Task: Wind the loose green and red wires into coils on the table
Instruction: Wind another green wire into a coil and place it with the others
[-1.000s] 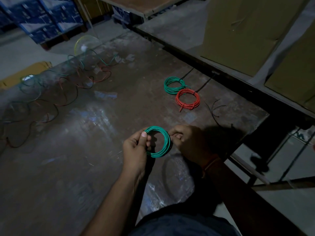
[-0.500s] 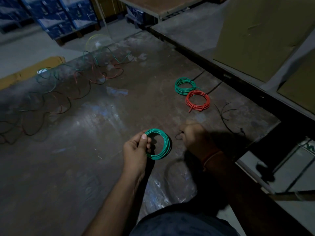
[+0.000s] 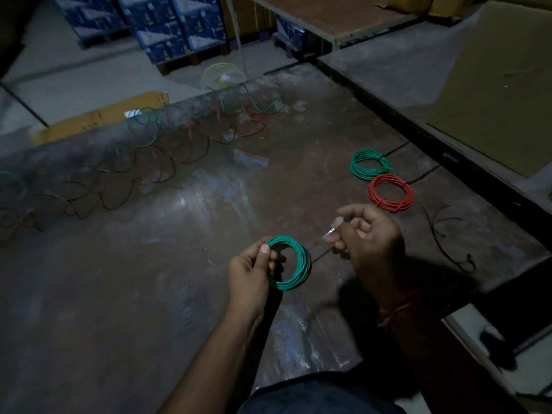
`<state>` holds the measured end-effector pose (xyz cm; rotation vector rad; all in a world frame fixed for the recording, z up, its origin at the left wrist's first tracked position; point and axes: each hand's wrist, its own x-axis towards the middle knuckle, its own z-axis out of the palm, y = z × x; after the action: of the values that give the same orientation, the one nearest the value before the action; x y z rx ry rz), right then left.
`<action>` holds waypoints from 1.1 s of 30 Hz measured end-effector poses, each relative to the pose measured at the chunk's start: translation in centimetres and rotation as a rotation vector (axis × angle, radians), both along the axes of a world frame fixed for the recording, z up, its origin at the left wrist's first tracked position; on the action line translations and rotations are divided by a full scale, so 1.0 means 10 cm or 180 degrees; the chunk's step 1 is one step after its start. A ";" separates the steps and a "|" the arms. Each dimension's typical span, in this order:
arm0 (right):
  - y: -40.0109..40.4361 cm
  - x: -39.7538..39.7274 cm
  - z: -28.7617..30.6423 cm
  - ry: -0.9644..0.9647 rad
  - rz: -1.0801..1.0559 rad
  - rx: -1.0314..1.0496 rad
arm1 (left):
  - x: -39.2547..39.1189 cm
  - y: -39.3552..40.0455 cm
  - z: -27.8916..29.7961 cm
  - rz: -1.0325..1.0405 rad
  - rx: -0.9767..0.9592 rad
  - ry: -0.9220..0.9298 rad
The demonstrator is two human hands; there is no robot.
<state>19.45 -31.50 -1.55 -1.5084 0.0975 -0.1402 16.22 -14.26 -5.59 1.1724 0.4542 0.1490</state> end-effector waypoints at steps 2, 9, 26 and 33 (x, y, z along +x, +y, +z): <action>0.14 -0.02 0.03 0.0134 0.0281 0.0352 | -0.06 0.10 0.03 0.0057 0.0233 0.0010; 0.61 -0.09 -0.13 0.0029 0.0493 0.0093 | -0.36 0.48 0.16 0.0088 0.0138 -0.0083; 1.96 -0.61 -0.10 0.1422 0.0919 -0.0119 | -1.06 1.67 0.21 -0.0707 0.0540 -0.0263; 2.26 -0.84 -0.01 0.2339 0.1478 0.0348 | -1.22 1.92 0.18 -0.0748 0.0924 -0.0244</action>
<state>11.08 -8.89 -1.64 -1.3708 0.3301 0.7848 3.99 4.96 -3.82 1.4898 0.2283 0.0566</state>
